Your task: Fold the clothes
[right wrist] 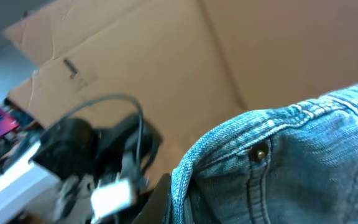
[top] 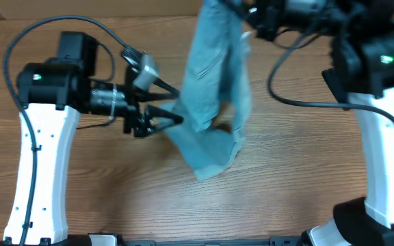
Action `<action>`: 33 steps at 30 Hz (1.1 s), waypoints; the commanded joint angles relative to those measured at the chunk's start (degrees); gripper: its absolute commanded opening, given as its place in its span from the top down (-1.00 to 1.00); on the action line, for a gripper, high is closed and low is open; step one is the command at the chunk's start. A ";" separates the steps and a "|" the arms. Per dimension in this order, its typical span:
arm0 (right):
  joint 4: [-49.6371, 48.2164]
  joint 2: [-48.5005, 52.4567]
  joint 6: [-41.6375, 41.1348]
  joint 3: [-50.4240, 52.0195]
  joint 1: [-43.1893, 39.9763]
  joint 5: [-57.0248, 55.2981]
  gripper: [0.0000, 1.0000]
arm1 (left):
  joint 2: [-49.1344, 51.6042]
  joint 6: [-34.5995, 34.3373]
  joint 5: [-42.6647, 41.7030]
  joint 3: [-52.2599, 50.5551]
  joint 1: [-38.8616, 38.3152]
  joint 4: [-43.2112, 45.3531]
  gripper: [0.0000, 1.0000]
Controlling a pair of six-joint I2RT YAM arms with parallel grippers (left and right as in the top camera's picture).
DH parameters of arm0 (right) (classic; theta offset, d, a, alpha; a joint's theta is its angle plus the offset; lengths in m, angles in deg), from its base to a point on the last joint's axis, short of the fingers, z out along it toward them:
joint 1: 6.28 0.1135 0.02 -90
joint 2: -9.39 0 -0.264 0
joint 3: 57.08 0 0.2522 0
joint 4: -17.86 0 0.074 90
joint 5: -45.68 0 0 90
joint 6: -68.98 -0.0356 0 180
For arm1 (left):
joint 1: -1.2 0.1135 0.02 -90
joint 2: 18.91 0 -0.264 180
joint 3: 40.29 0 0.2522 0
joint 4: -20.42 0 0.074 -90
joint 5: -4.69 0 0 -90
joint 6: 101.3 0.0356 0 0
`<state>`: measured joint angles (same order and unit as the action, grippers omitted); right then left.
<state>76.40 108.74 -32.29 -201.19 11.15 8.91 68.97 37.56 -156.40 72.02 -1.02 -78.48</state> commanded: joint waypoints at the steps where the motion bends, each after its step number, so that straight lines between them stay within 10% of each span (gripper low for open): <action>1: 4.09 2.58 6.86 -2.14 2.05 -0.35 0.93 | -0.17 -10.95 0.81 -0.04 4.85 1.97 -0.46; 8: 18.91 4.66 18.12 -2.12 7.85 -5.42 0.93 | -0.39 -16.41 3.58 -0.02 7.87 4.83 -0.44; 19: 33.07 5.44 28.26 -2.05 25.99 -21.05 0.93 | -4.57 -51.36 29.70 -0.02 16.81 19.87 -0.52; 33: 24.37 15.43 29.73 -2.03 23.41 -37.90 0.93 | -5.29 -55.47 40.17 -0.02 16.83 24.20 -0.59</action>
<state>104.55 119.41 -2.95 -201.84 38.08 -22.21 64.62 -16.60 -118.56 71.84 15.51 -54.64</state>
